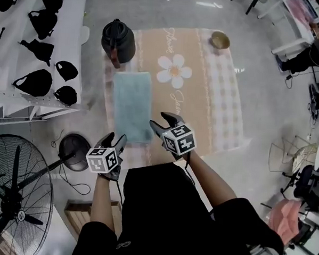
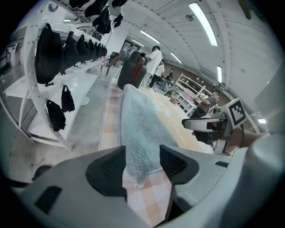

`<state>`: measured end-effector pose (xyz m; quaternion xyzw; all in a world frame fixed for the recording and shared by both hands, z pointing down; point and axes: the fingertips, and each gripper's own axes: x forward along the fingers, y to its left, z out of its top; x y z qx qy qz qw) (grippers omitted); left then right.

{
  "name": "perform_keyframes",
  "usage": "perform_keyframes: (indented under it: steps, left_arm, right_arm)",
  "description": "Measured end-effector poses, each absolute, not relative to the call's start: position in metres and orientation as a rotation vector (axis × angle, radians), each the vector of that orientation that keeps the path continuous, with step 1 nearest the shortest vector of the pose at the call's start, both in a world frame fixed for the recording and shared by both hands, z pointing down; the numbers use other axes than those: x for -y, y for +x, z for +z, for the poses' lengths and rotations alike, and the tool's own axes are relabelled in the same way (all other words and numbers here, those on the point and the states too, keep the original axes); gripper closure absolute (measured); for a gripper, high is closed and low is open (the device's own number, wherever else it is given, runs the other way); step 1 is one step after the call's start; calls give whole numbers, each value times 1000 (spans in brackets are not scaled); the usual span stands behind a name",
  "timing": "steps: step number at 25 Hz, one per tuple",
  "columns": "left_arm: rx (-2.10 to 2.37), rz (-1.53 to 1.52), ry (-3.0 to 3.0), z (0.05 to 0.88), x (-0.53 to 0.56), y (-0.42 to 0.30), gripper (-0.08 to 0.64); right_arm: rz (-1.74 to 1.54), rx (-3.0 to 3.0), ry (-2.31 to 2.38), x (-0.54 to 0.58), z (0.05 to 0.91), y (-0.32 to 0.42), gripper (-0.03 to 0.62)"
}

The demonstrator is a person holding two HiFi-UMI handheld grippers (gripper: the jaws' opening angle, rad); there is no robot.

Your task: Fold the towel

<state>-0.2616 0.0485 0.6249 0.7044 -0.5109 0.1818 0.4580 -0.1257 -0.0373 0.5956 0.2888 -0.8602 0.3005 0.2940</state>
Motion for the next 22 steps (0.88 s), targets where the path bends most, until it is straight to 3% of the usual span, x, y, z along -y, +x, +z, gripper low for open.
perform_keyframes:
  steps: [10,22]
  left_arm:
    - [1292,456,1701,634,-82,-256,337]
    - [1210,444,1645,665,-66,-260,337]
  right_arm:
    - [942,2271,805,-43,617,-105,371]
    - [1027,2135,773,-50,659,-133,371]
